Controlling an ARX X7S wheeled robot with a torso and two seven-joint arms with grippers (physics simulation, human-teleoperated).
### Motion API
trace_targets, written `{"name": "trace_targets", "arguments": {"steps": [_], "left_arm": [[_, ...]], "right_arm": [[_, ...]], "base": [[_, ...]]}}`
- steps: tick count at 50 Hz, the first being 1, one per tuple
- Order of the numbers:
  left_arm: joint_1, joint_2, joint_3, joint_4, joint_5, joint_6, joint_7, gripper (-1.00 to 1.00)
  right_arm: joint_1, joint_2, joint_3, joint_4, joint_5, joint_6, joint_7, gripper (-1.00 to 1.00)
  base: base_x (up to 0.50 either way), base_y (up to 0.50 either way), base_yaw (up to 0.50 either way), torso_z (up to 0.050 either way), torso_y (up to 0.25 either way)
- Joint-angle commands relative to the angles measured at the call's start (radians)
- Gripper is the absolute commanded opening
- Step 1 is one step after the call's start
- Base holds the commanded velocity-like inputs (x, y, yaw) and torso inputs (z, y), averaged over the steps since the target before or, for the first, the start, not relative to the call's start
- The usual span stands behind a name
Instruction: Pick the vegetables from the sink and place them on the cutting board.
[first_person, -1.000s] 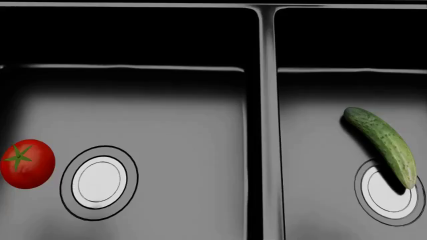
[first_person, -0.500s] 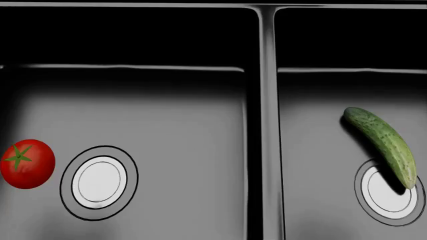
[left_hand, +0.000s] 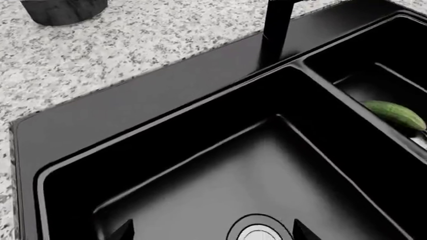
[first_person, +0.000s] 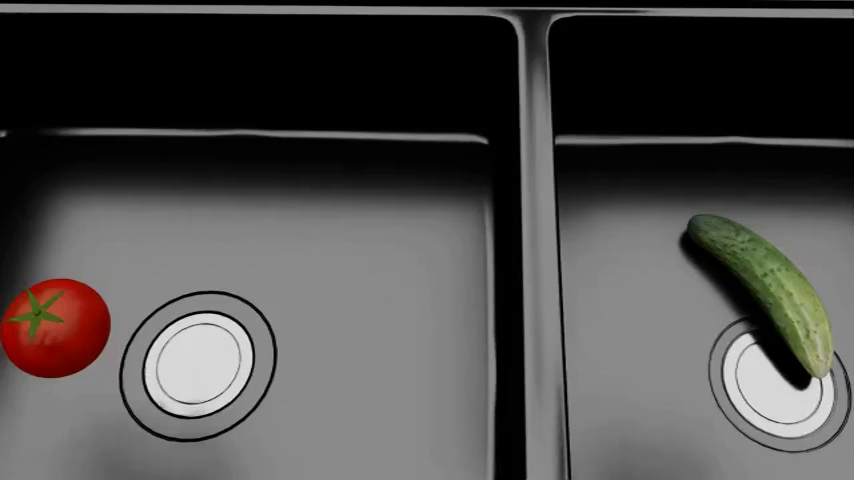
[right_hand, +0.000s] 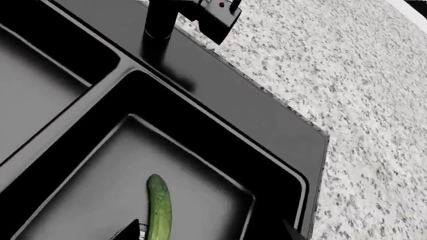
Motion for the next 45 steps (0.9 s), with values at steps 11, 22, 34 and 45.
{"name": "trace_targets", "arguments": {"steps": [11,22,34,45], "left_arm": [[-0.088,-0.026,0.152,-0.039,-0.097,-0.009,0.015,1.00],[-0.096,-0.037,0.202,-0.033,-0.141,-0.002,0.032,1.00],[-0.093,-0.073,0.209,-0.020,-0.063,-0.068,0.088,1.00],[-0.102,-0.061,0.255,0.006,0.053,-0.062,0.201,1.00]], "right_arm": [[0.001,0.030,-0.040,-0.044,-0.072,0.000,-0.150,1.00],[0.001,0.049,-0.048,-0.059,-0.046,0.000,-0.143,1.00],[0.001,0.055,-0.046,-0.059,0.059,0.000,-0.052,1.00],[0.001,0.062,-0.041,-0.060,0.153,0.000,0.024,1.00]], "base": [[0.00,0.00,0.00,0.000,0.000],[0.00,0.00,0.00,0.000,0.000],[0.00,0.00,0.00,0.000,0.000],[0.00,0.00,0.00,0.000,0.000]]}}
